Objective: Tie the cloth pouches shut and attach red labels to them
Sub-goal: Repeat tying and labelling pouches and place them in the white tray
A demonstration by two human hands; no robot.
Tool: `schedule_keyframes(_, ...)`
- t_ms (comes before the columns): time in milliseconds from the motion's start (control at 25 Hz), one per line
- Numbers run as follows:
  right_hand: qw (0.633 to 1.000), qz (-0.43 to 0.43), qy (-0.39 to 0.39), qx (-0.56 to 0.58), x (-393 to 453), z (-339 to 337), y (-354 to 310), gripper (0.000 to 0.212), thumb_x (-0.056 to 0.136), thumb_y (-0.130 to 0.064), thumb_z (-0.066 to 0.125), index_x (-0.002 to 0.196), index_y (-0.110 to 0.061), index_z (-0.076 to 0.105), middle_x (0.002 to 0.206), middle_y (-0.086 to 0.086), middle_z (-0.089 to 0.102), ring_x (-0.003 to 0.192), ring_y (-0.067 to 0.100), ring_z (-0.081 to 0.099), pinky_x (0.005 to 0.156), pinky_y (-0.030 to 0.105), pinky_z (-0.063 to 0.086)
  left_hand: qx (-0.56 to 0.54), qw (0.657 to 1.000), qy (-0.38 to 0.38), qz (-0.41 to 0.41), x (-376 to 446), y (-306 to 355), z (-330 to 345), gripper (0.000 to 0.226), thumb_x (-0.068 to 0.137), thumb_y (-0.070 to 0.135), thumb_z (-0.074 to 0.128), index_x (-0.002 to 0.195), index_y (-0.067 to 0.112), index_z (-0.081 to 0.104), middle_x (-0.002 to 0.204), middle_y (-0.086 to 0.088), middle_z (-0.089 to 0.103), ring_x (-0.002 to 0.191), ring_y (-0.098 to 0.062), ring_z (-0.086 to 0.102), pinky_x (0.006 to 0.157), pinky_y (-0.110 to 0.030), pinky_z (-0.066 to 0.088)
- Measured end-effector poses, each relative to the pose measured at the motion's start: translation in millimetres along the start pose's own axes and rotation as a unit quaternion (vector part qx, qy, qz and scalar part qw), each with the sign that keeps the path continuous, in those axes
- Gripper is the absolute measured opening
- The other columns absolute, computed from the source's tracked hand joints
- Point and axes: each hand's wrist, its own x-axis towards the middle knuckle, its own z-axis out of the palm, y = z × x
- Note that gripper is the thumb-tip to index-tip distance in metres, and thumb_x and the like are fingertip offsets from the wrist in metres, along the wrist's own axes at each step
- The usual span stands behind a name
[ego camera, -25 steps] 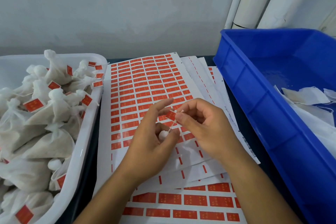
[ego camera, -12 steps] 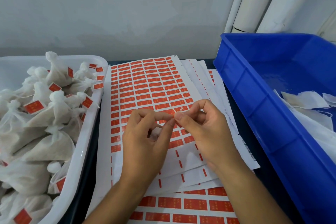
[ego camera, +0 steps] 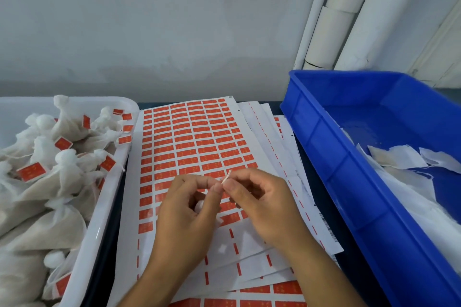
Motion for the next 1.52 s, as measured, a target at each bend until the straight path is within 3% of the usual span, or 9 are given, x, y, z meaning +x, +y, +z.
schedule_keyframes(120,1.0,-0.017,0.008,0.011,-0.8,1.2,0.5,0.016,0.097,-0.047,0.063,0.104,-0.034,0.071,0.103,-0.019,0.074,0.103,0.007,0.071,0.087,0.022,0.06,-0.028,0.999,-0.031,-0.014,-1.6,5.1,-0.7,0.017,0.079,0.056,0.057,0.088,0.043,0.064,0.089,0.015,0.065,0.078,-0.021,0.068,0.066,-0.037,0.062)
schedule_keyframes(200,0.999,-0.023,0.016,0.017,-1.0,2.3,0.6,0.012,0.1,-0.043,0.062,0.1,-0.033,0.069,0.097,-0.015,0.074,0.099,0.011,0.072,0.082,0.025,0.061,-0.041,0.997,-0.067,-0.022,-3.0,6.9,-0.1,0.011,0.082,0.054,0.061,0.092,0.049,0.061,0.09,0.013,0.068,0.079,-0.019,0.069,0.066,-0.032,0.061)
schedule_keyframes(280,0.999,-0.028,0.029,0.019,-0.8,3.1,-0.6,0.014,0.1,-0.042,0.06,0.098,-0.031,0.068,0.092,-0.013,0.073,0.093,0.012,0.072,0.075,0.022,0.06,-0.03,0.995,-0.095,-0.016,-4.6,5.7,0.3,0.019,0.088,0.042,0.072,0.1,0.048,0.059,0.096,0.018,0.068,0.083,-0.012,0.069,0.068,-0.025,0.059)
schedule_keyframes(440,0.997,-0.025,0.059,0.033,-0.8,4.2,-1.5,0.016,0.095,-0.048,0.058,0.098,-0.035,0.067,0.093,-0.016,0.073,0.092,0.008,0.073,0.069,0.016,0.058,0.018,0.996,-0.09,-0.001,-4.8,1.5,1.2,0.039,0.086,0.026,0.082,0.109,0.044,0.057,0.104,0.029,0.062,0.095,-0.002,0.064,0.076,-0.018,0.059)
schedule_keyframes(560,0.998,-0.023,0.052,0.027,1.1,5.3,-1.3,0.013,0.094,-0.052,0.056,0.098,-0.042,0.064,0.093,-0.017,0.072,0.091,0.009,0.072,0.073,0.017,0.058,0.034,0.996,-0.076,0.004,-2.3,-1.4,0.7,0.039,0.087,0.025,0.08,0.106,0.047,0.055,0.105,0.035,0.059,0.1,0.007,0.06,0.077,-0.011,0.056)
schedule_keyframes(840,0.997,-0.018,0.068,0.024,2.8,7.7,0.6,0.011,0.094,-0.048,0.058,0.097,-0.042,0.067,0.093,-0.015,0.074,0.091,0.009,0.073,0.073,0.015,0.057,0.031,0.997,-0.073,0.003,-1.6,-4.1,-0.4,0.035,0.089,0.025,0.077,0.106,0.047,0.056,0.1,0.031,0.062,0.101,0.011,0.058,0.076,-0.005,0.052)
schedule_keyframes(1200,0.997,-0.017,0.067,0.047,1.7,11.4,0.5,0.011,0.095,-0.042,0.058,0.095,-0.036,0.068,0.089,-0.01,0.074,0.084,0.014,0.074,0.069,0.016,0.057,0.039,0.996,-0.077,0.005,-1.0,-9.5,0.2,0.036,0.088,0.03,0.078,0.11,0.047,0.056,0.107,0.031,0.062,0.105,0.008,0.058,0.082,-0.005,0.051)
schedule_keyframes(1360,0.994,-0.056,0.05,0.078,-1.1,16.3,-7.9,0.011,0.098,-0.033,0.056,0.094,-0.034,0.066,0.086,-0.001,0.073,0.079,0.02,0.074,0.067,0.022,0.059,0.047,0.996,-0.069,-0.01,-0.8,-7.3,-0.2,0.036,0.09,0.034,0.077,0.115,0.045,0.054,0.112,0.028,0.059,0.104,-0.001,0.061,0.09,-0.016,0.056)
schedule_keyframes(1520,0.989,-0.088,0.071,0.098,-0.3,20.5,-26.2,0.015,0.1,-0.028,0.051,0.092,-0.028,0.064,0.079,0.004,0.07,0.069,0.017,0.07,0.064,0.025,0.06,0.012,0.996,-0.077,-0.05,2.2,-7.1,-6.2,0.051,0.084,0.042,0.082,0.122,0.046,0.049,0.116,0.026,0.056,0.102,-0.004,0.061,0.087,-0.02,0.058)
